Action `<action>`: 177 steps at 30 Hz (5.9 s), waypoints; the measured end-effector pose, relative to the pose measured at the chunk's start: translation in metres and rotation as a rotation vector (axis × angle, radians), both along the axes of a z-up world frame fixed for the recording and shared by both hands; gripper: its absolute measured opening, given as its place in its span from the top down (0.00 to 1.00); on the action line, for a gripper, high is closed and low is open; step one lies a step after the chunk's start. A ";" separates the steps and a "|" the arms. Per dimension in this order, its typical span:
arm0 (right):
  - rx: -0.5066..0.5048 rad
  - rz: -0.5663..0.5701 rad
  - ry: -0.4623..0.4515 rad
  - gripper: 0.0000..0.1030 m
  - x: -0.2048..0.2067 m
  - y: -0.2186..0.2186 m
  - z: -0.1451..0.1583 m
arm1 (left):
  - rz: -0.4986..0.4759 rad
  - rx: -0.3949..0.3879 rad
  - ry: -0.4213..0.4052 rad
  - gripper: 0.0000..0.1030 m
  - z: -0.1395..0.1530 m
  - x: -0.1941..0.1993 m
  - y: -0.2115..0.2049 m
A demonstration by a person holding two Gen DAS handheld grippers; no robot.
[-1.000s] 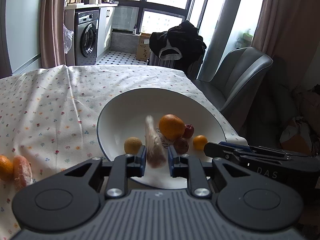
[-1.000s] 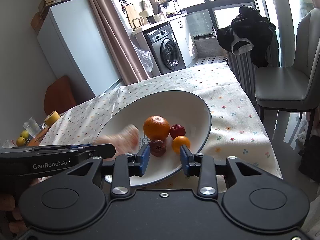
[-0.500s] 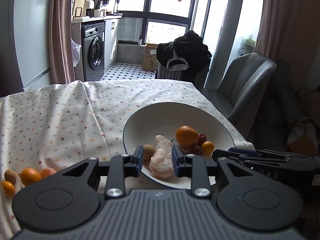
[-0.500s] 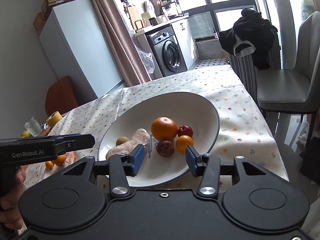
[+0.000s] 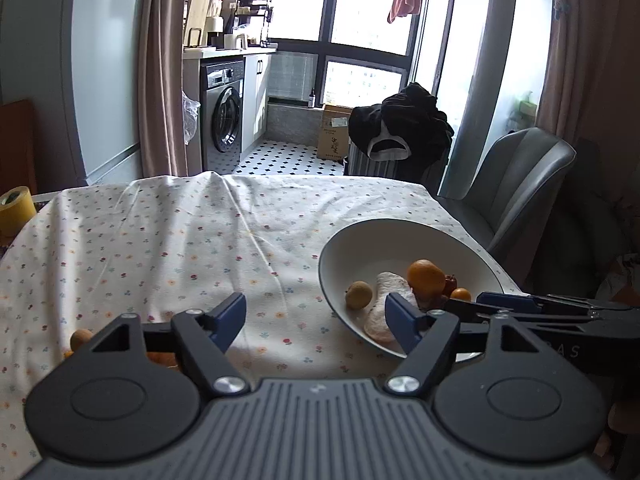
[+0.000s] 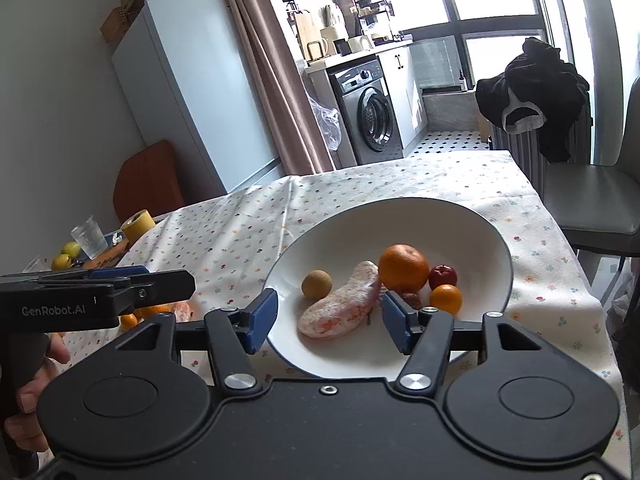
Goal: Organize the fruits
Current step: 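Lower both held items into the white bowl and open both grippers, then move both open grippers back from the bowl toward the fruit pile, then grasp a small mandarin with the left gripper while the right gripper grasps the pink netted fruit, then carry the mandarin and netted fruit in both grippers over the white bowl, then lower both fruits into the white bowl and open both grippers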
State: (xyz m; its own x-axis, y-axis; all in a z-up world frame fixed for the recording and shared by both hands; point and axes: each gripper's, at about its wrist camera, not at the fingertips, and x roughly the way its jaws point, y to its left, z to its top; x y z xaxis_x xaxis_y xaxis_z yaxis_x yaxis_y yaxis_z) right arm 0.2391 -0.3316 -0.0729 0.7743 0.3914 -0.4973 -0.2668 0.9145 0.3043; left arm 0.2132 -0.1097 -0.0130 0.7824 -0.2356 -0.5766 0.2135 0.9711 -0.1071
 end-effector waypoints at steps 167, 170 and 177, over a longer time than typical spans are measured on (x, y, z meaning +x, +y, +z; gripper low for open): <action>-0.131 -0.079 0.040 0.76 0.014 -0.011 0.000 | 0.060 -0.070 0.026 0.80 -0.014 0.016 0.000; -0.133 -0.049 0.045 0.68 0.013 -0.010 -0.005 | 0.045 -0.069 0.031 0.80 -0.016 0.019 -0.008; -0.107 -0.100 0.032 0.58 0.012 -0.025 -0.004 | 0.003 -0.062 0.045 0.80 -0.019 0.022 -0.024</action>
